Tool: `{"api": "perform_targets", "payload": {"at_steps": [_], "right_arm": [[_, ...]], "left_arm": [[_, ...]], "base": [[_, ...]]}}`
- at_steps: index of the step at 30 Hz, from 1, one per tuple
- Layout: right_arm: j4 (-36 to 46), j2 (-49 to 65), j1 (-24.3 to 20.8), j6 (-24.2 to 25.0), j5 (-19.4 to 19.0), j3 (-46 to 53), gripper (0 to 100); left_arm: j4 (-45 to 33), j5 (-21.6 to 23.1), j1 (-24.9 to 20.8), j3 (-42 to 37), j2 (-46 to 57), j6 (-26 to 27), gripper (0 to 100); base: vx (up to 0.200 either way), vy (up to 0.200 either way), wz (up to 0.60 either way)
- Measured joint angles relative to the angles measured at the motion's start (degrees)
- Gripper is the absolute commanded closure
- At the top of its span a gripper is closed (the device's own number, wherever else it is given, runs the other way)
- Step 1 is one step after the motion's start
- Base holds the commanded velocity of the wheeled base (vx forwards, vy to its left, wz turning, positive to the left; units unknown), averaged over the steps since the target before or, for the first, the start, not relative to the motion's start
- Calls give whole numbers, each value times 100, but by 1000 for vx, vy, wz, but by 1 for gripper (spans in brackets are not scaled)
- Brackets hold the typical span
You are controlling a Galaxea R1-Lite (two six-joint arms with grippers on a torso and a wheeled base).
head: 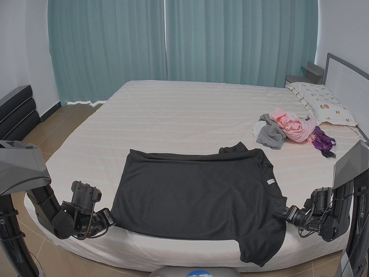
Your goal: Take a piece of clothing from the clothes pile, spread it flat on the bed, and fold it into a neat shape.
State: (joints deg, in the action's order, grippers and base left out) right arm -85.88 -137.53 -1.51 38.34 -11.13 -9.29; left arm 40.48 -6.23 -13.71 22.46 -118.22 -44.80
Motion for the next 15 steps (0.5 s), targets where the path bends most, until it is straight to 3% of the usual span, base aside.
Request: {"api": "perform_targets", "payload": {"at_steps": [15], "right_arm": [[278, 24, 59, 9, 49, -1045, 100]], "left_arm": [[183, -4, 16, 30, -10, -22, 100]], "base": [[0, 0, 0]]}}
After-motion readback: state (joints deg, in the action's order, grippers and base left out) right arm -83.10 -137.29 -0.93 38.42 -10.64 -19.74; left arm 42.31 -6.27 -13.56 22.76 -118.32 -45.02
